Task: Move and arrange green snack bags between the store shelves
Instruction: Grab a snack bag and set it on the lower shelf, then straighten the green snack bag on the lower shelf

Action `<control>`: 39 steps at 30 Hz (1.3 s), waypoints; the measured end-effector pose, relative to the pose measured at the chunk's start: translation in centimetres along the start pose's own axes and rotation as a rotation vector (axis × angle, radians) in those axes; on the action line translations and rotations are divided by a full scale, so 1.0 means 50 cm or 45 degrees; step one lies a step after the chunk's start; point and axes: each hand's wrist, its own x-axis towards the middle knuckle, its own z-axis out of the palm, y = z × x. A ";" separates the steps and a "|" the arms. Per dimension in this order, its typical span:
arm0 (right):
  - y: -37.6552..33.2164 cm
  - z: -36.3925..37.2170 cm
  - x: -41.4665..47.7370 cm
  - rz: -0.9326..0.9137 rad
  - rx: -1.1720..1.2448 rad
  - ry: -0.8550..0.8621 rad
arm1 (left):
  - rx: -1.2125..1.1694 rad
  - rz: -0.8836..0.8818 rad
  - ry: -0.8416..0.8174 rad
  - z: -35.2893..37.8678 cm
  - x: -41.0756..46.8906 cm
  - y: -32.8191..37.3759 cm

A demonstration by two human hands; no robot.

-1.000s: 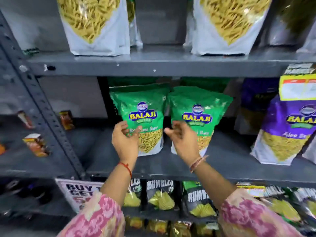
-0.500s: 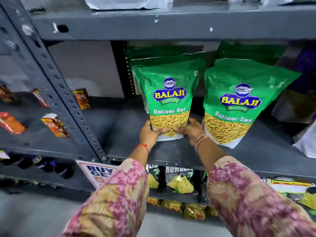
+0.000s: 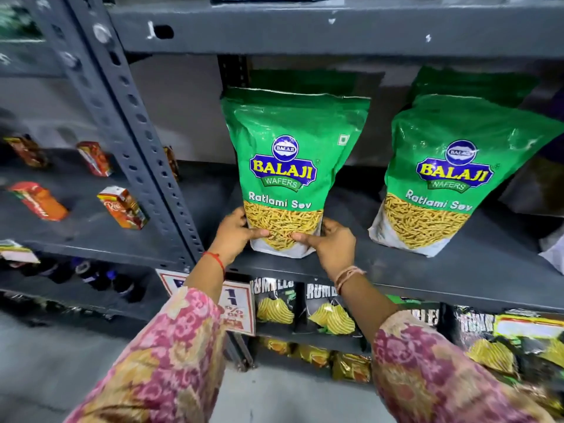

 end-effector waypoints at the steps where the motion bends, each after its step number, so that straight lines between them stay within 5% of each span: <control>1: 0.004 0.003 -0.004 0.002 -0.007 0.003 | 0.017 -0.006 0.002 -0.001 0.000 -0.004; 16: 0.027 0.002 -0.024 -0.046 -0.007 -0.053 | 0.111 -0.002 -0.009 0.005 -0.011 -0.046; 20: 0.072 -0.049 -0.075 -0.089 -0.205 -0.061 | 0.313 0.199 0.566 0.040 -0.099 -0.090; 22: 0.098 -0.089 -0.097 -0.141 -0.299 -0.025 | 0.567 0.398 0.670 0.091 -0.155 -0.107; 28: 0.103 -0.256 -0.076 -0.273 -0.363 0.742 | 0.441 0.508 0.083 0.315 -0.135 -0.033; 30: 0.096 -0.327 -0.039 -0.193 -0.323 0.832 | 0.352 0.452 -0.018 0.375 -0.080 0.005; 36: 0.084 -0.437 0.055 -0.114 -0.155 0.201 | 0.436 0.115 -0.403 0.453 0.078 0.046; 39: 0.090 -0.440 0.077 -0.006 -0.099 0.135 | 0.520 0.128 -0.422 0.466 0.094 0.038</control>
